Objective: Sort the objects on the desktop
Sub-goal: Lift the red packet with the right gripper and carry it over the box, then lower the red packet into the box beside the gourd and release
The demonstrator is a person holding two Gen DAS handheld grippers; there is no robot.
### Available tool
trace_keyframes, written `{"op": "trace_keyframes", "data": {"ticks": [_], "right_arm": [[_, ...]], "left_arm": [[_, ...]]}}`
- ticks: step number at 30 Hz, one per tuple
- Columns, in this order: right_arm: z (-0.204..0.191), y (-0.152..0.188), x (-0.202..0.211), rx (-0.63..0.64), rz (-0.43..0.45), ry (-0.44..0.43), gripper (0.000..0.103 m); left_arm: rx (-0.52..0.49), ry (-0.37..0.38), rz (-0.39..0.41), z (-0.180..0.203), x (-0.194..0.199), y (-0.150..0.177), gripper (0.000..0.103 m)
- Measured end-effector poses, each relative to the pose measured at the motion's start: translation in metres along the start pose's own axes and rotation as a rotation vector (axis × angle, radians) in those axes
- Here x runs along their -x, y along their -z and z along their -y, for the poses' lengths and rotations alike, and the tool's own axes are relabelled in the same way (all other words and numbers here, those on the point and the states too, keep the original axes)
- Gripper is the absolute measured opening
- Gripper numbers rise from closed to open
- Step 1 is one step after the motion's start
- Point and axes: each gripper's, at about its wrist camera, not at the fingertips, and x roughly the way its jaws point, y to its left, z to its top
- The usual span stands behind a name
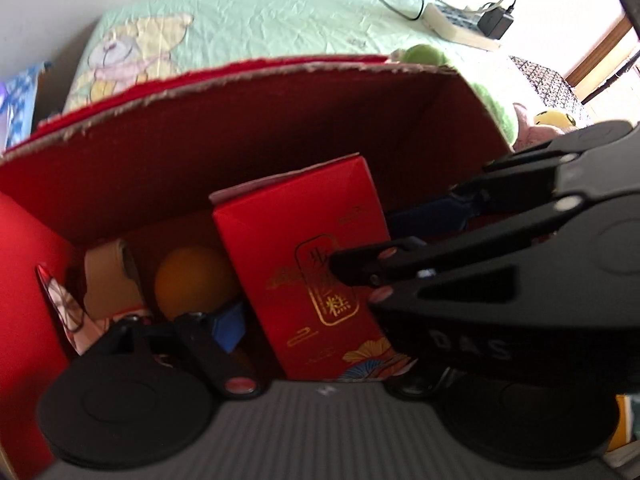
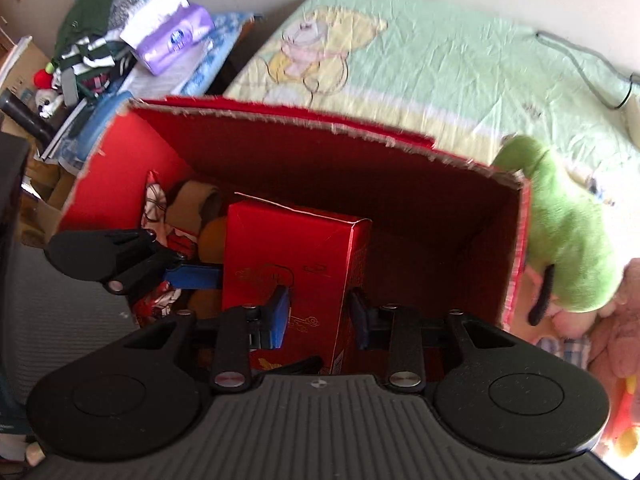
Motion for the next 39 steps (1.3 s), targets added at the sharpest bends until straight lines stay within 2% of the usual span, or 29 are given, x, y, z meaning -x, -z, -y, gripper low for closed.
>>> {"op": "trace_keyframes", "data": {"ticks": [4,7,17,19,24,30,39], "right_arm": [[0.007,0.000,-0.014,-0.057,-0.052,-0.024,0.031],[0.009,0.003,-0.021,-0.079,-0.073,-0.034,0.032],[0.002,0.008,-0.021,-0.097,-0.023,-0.115,0.034],[0.000,0.009,-0.023,-0.091,-0.016,-0.107,0.035],[0.002,0.011,-0.022,-0.094,-0.002,-0.104,0.036],[0.004,0.011,-0.024,-0.121,0.008,-0.117,0.039],[0.001,0.012,-0.021,-0.114,0.050,-0.068,0.039]], "left_arm": [[0.008,-0.021,-0.026,-0.002,0.001,-0.001,0.076],[0.006,-0.034,-0.016,-0.003,0.004,0.004,0.075],[0.010,-0.169,0.023,-0.018,0.018,0.017,0.074],[0.013,-0.199,0.023,-0.021,0.019,0.020,0.074],[0.034,-0.206,0.005,-0.024,0.015,0.018,0.074],[0.035,-0.233,0.024,-0.021,0.012,0.021,0.075],[0.020,-0.277,0.063,-0.013,0.012,0.029,0.080]]}}
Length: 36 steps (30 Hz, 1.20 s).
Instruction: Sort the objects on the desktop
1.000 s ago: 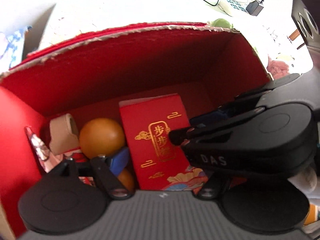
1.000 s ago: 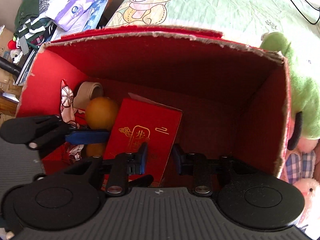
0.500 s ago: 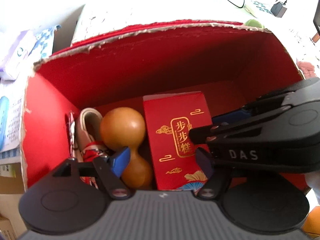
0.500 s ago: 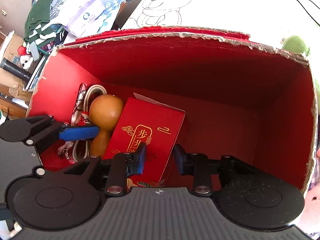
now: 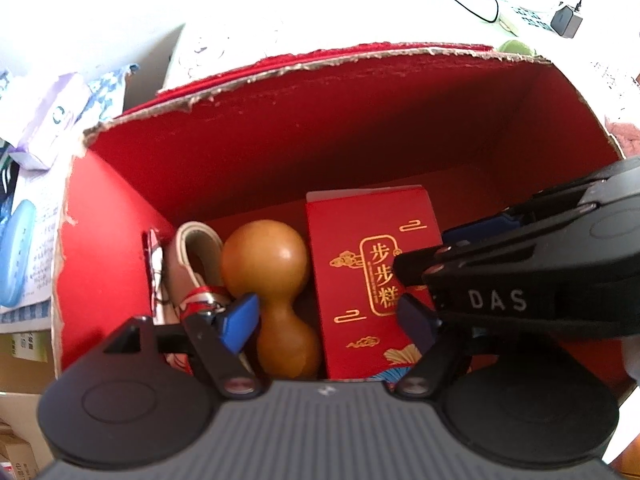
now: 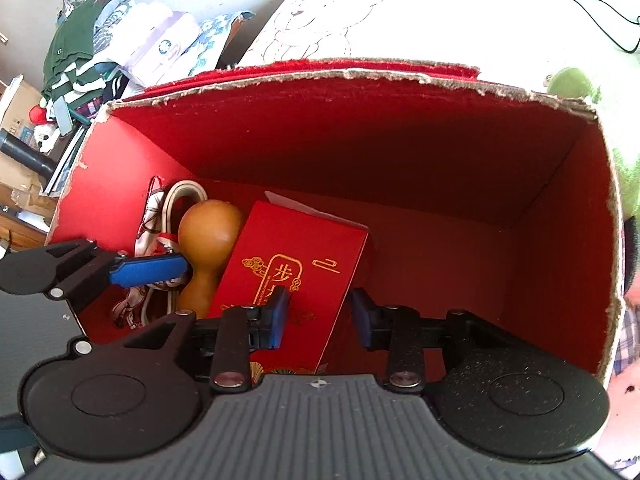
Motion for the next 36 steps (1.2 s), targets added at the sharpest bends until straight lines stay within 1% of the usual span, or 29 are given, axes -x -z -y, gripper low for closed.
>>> {"op": "trace_keyframes", "data": {"ticks": [4,7,9,12,17,21,30,36], "right_arm": [[0.0034,0.0002,0.0005,-0.020,0.015,0.008,0.039],[0.0037,0.0001,0.0008,-0.020,0.025,0.009,0.037],[0.0048,0.0014,0.0021,-0.020,0.032,0.009,0.035],[0.0052,0.0025,0.0035,-0.020,0.040,0.011,0.034],[0.0025,0.0045,0.0056,0.008,0.055,0.022,0.028],[0.0000,0.0038,0.0048,0.030,0.058,0.036,0.028],[-0.0005,0.0052,0.0038,0.029,0.074,0.047,0.025],[-0.0008,0.0055,0.0039,0.026,0.076,0.053,0.025]], "left_arm": [[0.004,-0.004,0.010,-0.0018,-0.0043,-0.0014,0.081],[-0.014,-0.031,0.027,0.0030,-0.0026,0.0013,0.084],[-0.024,-0.044,0.037,0.0044,-0.0024,0.0014,0.085],[-0.025,-0.049,0.045,0.0044,-0.0022,0.0015,0.085],[-0.035,-0.067,0.057,0.0062,-0.0018,0.0020,0.086],[-0.036,-0.072,0.061,0.0063,-0.0018,0.0016,0.086],[-0.038,-0.088,0.073,0.0038,-0.0003,0.0020,0.086],[-0.042,-0.091,0.080,0.0037,0.0000,0.0031,0.086]]}}
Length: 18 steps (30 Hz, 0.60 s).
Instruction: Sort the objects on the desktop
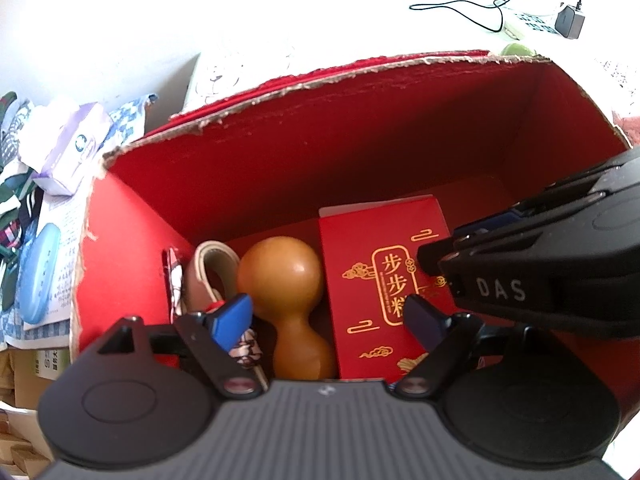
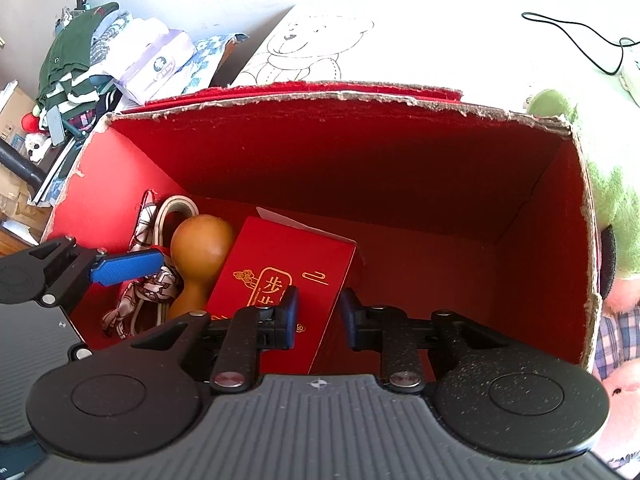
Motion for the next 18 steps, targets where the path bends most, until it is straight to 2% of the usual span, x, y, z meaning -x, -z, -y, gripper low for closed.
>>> {"op": "trace_keyframes", "data": {"ticks": [7,18], "right_arm": [[-0.0024,0.0019,0.0015,0.020,0.004,0.004,0.026],[0.0026,0.0032,0.0061,-0.023,0.049,-0.014,0.026]], "left_arm": [[0.007,0.000,-0.006,-0.0005,0.0017,-0.0021,0.086],[0.008,-0.019,0.000,0.0042,0.0027,-0.0019,0.086]]}}
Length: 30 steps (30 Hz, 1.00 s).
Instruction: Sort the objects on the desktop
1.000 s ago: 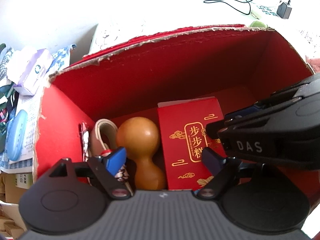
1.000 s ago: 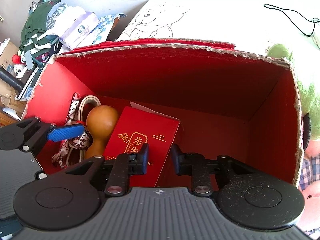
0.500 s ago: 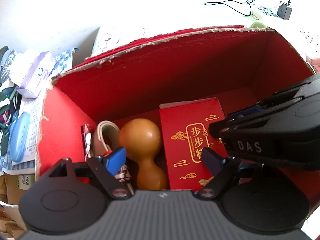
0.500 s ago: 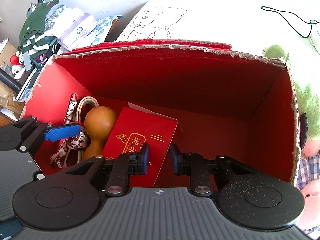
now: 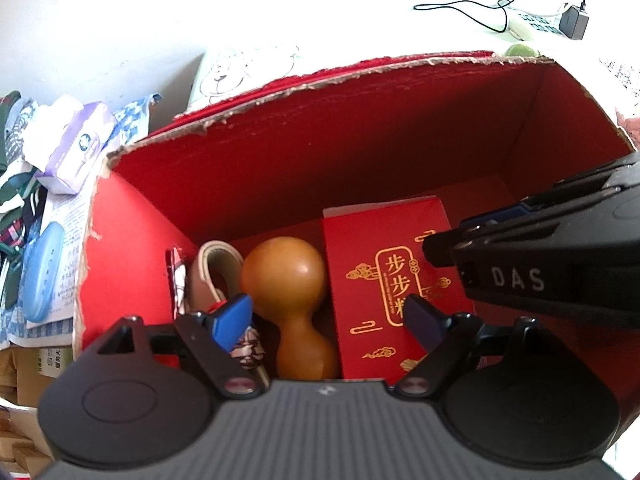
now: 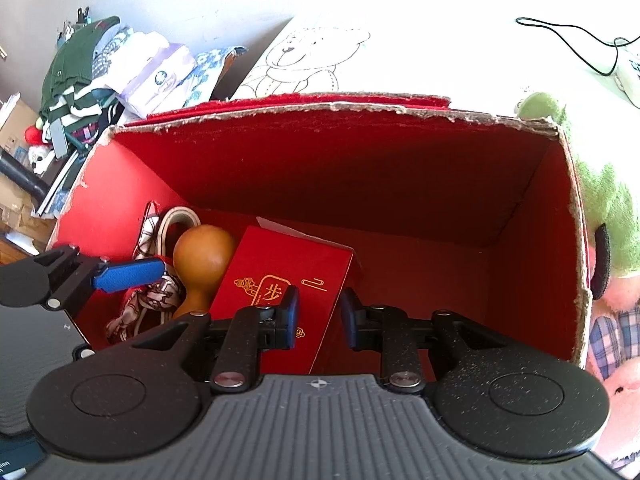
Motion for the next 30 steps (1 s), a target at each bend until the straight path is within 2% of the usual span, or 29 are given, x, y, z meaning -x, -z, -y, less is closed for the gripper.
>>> {"op": "trace_keyframes", "data": {"ticks": [12,30], "right_arm": [[0.0030,-0.0004,0.0014,-0.026,-0.001,0.013,0.026],[0.0033,0.0019,0.0052,-0.019,0.038,-0.027,0.025]], "left_arm": [[0.013,-0.024,0.005,-0.0008,0.0035,0.0010,0.086],[0.029,-0.041,0.008,-0.0018,0.0012,0.0007,0.085]]}}
